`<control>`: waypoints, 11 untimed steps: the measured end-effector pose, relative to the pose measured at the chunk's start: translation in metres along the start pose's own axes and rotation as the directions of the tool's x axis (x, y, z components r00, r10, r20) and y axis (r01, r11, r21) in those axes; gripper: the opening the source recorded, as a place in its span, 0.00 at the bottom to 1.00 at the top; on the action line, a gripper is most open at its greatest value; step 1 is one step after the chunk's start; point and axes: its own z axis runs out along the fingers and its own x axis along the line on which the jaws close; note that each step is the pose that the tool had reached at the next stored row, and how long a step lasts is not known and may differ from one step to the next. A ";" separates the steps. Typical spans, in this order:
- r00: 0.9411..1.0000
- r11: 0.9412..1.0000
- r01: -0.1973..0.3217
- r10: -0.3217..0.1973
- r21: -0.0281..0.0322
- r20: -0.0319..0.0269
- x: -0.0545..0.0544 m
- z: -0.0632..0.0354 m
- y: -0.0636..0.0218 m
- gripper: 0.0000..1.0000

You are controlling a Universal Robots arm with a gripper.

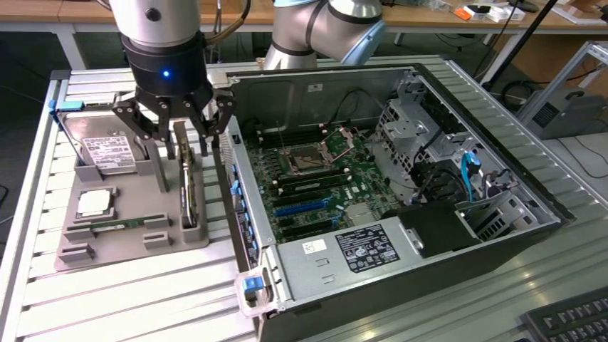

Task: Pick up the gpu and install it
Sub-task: 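Pick up the gpu and move the gpu toward the slot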

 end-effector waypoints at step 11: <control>1.000 1.000 0.000 0.000 0.001 0.000 0.000 0.0029 0.0000 0.48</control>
